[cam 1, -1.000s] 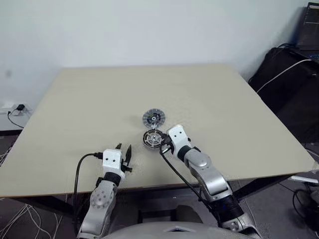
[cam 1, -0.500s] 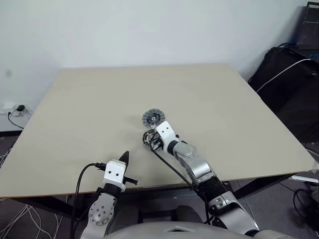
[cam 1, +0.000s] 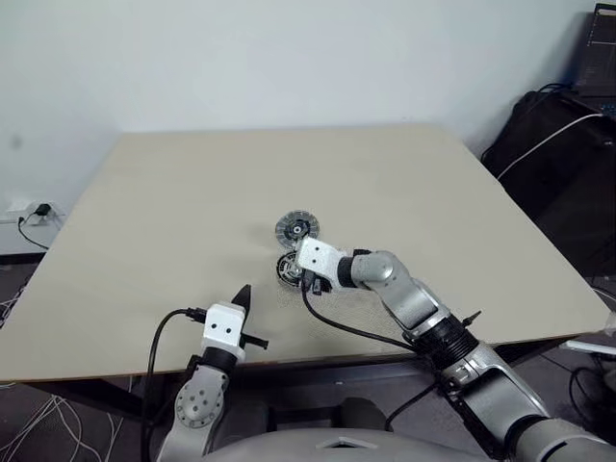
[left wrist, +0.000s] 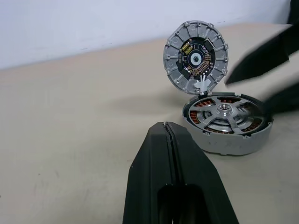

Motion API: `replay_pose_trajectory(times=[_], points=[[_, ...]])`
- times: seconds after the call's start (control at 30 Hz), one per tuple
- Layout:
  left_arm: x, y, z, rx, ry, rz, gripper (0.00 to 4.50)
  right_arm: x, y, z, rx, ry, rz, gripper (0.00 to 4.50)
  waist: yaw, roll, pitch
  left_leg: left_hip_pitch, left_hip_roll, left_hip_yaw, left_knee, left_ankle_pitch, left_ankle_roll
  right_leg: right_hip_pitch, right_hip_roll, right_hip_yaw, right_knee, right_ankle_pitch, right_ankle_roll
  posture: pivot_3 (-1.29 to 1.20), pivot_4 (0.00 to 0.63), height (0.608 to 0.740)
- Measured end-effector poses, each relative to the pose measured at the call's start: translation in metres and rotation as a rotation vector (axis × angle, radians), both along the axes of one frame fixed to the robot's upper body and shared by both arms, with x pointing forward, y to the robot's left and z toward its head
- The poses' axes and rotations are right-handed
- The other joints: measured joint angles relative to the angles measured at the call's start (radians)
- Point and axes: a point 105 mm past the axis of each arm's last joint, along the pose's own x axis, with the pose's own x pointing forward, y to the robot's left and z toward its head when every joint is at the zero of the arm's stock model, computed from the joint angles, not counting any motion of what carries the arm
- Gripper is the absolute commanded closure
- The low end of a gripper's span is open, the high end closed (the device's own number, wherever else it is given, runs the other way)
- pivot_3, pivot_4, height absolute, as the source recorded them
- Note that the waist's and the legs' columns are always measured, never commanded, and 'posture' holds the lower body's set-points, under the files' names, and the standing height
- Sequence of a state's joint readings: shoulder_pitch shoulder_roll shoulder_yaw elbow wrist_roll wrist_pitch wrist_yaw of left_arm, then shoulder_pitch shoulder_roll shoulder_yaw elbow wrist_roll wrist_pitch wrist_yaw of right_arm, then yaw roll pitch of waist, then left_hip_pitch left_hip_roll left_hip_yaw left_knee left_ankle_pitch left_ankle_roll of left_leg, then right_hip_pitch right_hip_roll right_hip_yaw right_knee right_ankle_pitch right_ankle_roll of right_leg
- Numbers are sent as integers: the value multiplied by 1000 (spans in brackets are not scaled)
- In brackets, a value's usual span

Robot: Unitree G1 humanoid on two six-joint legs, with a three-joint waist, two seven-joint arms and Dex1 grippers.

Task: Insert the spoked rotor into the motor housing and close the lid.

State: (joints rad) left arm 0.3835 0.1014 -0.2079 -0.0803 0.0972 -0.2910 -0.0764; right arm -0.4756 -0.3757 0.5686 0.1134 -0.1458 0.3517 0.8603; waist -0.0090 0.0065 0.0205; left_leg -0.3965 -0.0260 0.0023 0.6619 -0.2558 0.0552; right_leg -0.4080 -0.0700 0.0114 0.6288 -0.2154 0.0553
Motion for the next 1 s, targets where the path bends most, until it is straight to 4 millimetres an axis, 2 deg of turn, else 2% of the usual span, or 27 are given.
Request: replay_pose_trajectory(times=[0.1,0.2,0.5,0.7,0.83,1.0], points=[[0,-1,0,-2,-1,-8,4500,-3,-1,0,-92,6,104,1623,-2,0,0,0,0,0,1,0,0,0,0,0,0,0,0,0,0,740],[0,-3,1,-8,-1,-14,4500,4,-1,4,-156,-18,161,1623,-1,0,0,0,0,0,1,0,0,0,0,0,0,0,0,0,0,740],[1,-5,1,-21,-1,-13,4500,13,-6,-17,-307,14,229,1623,1,0,0,0,-1,0,0,-1,-1,0,-1,0,0,0,0,0,0,740],[-1,-6,0,-26,7,-9,4500,18,-11,-18,-346,9,262,1623,-1,1,-1,1,0,0,1,-3,-5,0,-1,0,1,1,-1,0,0,740],[-2,-6,-1,-29,10,-6,4500,20,-13,-18,-372,-10,278,2486,0,2,-2,1,0,0,1,-3,-5,0,-1,0,2,1,-1,0,0,740],[-1,-7,-1,-33,9,-5,4500,23,-15,-17,-384,-24,284,4133,0,1,-4,1,0,0,1,-2,-4,0,0,0,2,1,-1,0,0,740]])
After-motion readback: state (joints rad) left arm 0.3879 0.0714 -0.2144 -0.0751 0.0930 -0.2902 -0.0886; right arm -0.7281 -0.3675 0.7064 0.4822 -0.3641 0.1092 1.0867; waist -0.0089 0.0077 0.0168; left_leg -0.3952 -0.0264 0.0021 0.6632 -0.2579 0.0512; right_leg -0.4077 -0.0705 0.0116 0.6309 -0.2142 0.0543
